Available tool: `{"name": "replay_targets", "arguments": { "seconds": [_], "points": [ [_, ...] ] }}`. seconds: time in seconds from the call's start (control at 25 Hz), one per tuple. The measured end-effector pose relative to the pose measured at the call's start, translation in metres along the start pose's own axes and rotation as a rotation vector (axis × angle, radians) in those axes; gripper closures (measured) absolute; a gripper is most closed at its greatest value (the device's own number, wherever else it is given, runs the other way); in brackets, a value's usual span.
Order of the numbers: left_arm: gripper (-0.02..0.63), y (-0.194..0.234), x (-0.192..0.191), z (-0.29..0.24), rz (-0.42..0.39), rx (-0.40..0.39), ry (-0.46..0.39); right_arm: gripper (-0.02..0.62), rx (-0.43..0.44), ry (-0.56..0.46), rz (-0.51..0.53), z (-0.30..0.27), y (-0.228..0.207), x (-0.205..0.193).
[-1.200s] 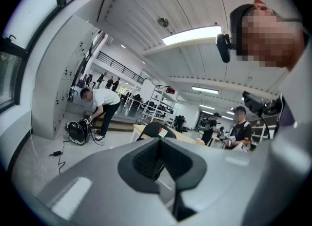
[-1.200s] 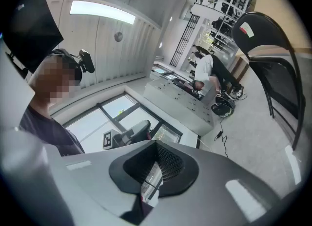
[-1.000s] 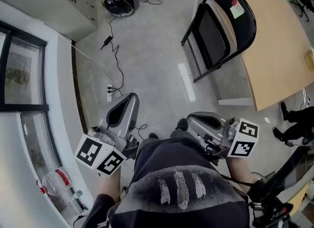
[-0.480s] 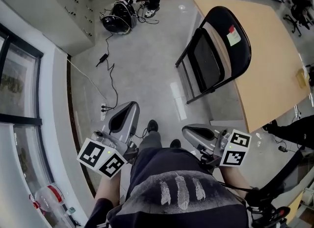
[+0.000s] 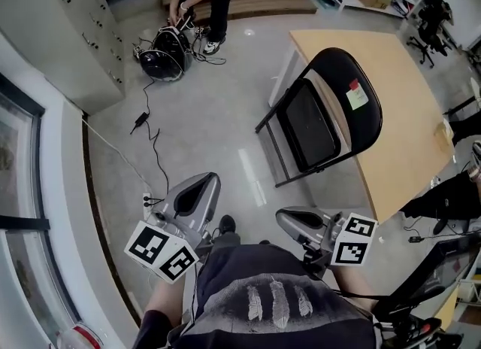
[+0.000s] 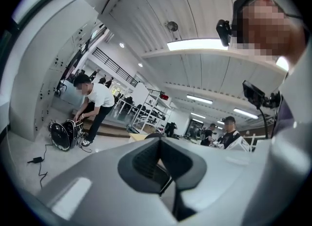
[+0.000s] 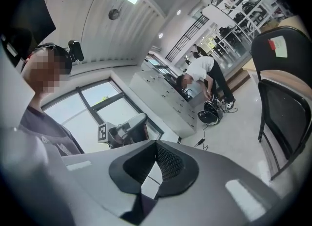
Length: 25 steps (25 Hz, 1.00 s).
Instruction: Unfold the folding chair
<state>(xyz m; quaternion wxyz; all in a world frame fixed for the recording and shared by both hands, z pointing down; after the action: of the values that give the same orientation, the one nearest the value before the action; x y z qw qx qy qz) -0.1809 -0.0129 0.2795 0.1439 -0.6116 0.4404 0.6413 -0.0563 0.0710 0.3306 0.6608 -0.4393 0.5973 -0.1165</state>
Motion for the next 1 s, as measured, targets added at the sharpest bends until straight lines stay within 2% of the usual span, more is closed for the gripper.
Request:
{"name": "replay_targets", "arguments": {
  "seconds": [0.28,0.64,0.84,1.0],
  "points": [
    [0.604,0.030,-0.008,-0.014,0.019,-0.059,0.047,0.594,-0.054,0.032,0.032,-0.037,-0.010,0.008],
    [0.604,0.022,-0.012,-0.052,0.000,-0.157,0.109,0.594,-0.115,0.002,0.018,-0.035,-0.027,0.024],
    [0.604,0.011,-0.012,-0.075,-0.019,-0.158,0.134,0.594,-0.157,-0.018,0.031,-0.016,-0.051,0.038],
    [0.604,-0.002,-0.017,-0.104,-0.043,-0.127,0.157,0.594,-0.230,0.054,0.129,0.013,-0.088,0.051]
  ]
}}
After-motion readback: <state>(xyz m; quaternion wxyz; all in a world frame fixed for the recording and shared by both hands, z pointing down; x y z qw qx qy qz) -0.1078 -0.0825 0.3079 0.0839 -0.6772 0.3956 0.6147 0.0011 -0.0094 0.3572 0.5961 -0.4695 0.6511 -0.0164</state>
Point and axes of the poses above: the fingertips, and each gripper's own axes: z backward along the fingers, y to its left, x out of its top, the point moved 1 cm from there along z, backward along the fingers, and after that the axes turned 7 degrees about x, right-handed, at the moved point
